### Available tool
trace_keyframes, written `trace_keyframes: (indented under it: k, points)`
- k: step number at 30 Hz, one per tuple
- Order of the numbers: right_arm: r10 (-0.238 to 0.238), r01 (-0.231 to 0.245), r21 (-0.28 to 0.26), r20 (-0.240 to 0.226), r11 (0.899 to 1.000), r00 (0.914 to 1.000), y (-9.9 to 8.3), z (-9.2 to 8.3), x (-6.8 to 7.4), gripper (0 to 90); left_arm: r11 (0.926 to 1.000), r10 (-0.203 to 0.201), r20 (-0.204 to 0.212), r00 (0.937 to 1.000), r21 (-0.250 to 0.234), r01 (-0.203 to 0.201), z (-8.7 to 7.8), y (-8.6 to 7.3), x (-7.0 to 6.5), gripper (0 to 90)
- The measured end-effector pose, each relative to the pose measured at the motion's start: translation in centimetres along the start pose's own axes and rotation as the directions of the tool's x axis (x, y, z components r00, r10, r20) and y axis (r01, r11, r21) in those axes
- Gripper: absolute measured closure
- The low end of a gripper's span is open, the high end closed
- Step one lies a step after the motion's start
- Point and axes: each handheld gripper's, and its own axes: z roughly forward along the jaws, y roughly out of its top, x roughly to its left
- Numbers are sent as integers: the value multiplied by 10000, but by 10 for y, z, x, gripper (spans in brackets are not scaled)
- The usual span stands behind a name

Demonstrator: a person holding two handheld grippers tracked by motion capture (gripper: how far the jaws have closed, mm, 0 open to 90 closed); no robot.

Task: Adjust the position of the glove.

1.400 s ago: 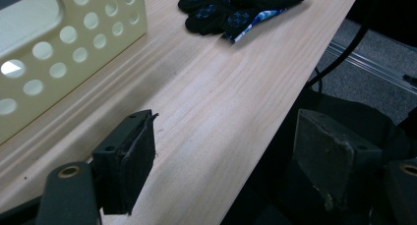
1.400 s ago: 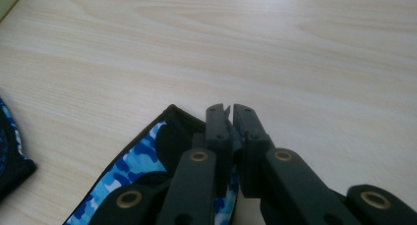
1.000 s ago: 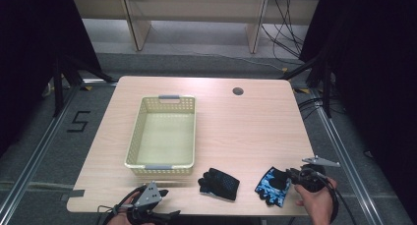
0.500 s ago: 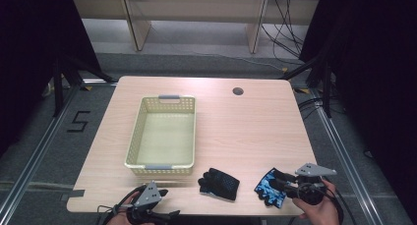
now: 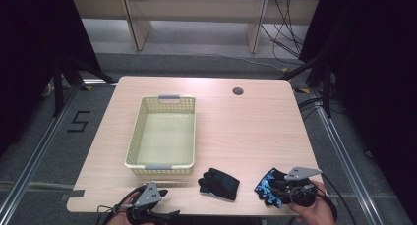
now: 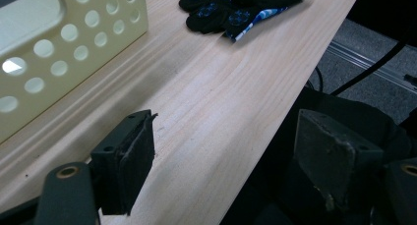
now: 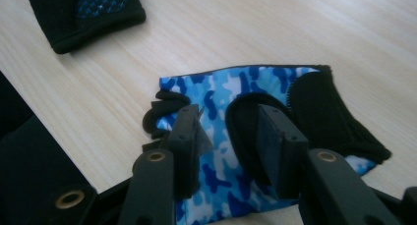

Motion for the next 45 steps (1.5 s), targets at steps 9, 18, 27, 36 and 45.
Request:
trace_keyframes:
  k: [9, 18, 27, 36, 45]
  points:
    - [105, -74, 277, -1118, 9996, 9937, -4, 7, -9, 769, 9999, 79, -21, 10000, 91, -79, 0, 0, 1, 228]
    - [152, -126, 273, -957, 9995, 9953, -3, 9, -2, 890, 10000, -72, 24, 10000, -29, 72, 0, 0, -1, 229]
    - [1438, -1543, -1060, -998, 9823, 9846, 9, -9, 3, 892, 9999, -8, -18, 10000, 119, 8, -1, 0, -1, 229]
    - [3037, -3286, -2961, -1277, 8969, 9442, 23, -21, 23, 892, 9999, 134, 31, 9999, 62, -135, 1, 1, -2, 229]
    - [2792, -3325, -3761, -1902, 8649, 9412, 51, -8, 63, 891, 9990, 428, 71, 9991, 134, -429, 1, 7, -4, 230]
